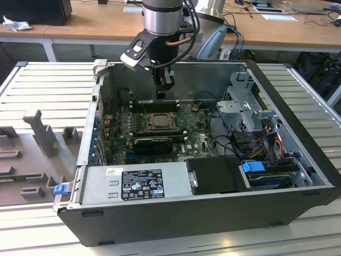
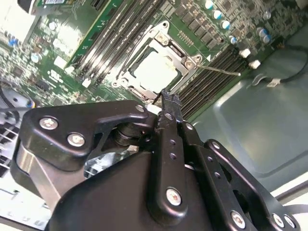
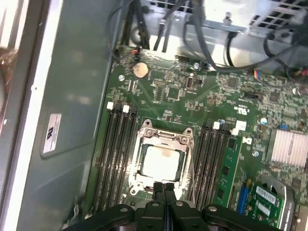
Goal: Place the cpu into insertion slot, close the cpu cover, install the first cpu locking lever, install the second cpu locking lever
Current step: 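Install the first cpu locking lever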
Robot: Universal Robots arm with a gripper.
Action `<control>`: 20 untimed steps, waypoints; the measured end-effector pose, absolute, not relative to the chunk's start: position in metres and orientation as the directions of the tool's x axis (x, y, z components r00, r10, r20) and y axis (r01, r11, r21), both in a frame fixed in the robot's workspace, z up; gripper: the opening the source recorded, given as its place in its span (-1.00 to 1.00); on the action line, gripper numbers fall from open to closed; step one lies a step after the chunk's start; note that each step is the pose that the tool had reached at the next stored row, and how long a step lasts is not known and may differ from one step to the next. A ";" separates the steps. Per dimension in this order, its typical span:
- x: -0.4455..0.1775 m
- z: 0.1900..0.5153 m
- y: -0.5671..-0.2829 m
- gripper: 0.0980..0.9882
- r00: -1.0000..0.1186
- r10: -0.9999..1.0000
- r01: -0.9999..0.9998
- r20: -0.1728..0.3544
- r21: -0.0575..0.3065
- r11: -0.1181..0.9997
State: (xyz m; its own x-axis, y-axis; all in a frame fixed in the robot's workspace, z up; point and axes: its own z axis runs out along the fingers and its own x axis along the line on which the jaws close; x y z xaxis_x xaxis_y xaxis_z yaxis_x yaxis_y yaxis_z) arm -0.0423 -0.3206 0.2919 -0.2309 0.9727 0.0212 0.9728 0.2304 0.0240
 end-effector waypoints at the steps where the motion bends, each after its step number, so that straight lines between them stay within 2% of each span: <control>1: -0.042 0.291 -0.321 -0.98 -0.250 0.968 0.968 0.021 0.024 0.250; 9: -0.042 0.289 -0.321 -0.98 -0.417 0.909 0.909 0.021 0.024 0.417; 16: -0.042 0.288 -0.321 -0.98 -0.509 0.860 0.861 0.021 0.024 0.509; 20: -0.042 0.288 -0.321 -0.98 -0.612 0.791 0.791 0.021 0.024 0.611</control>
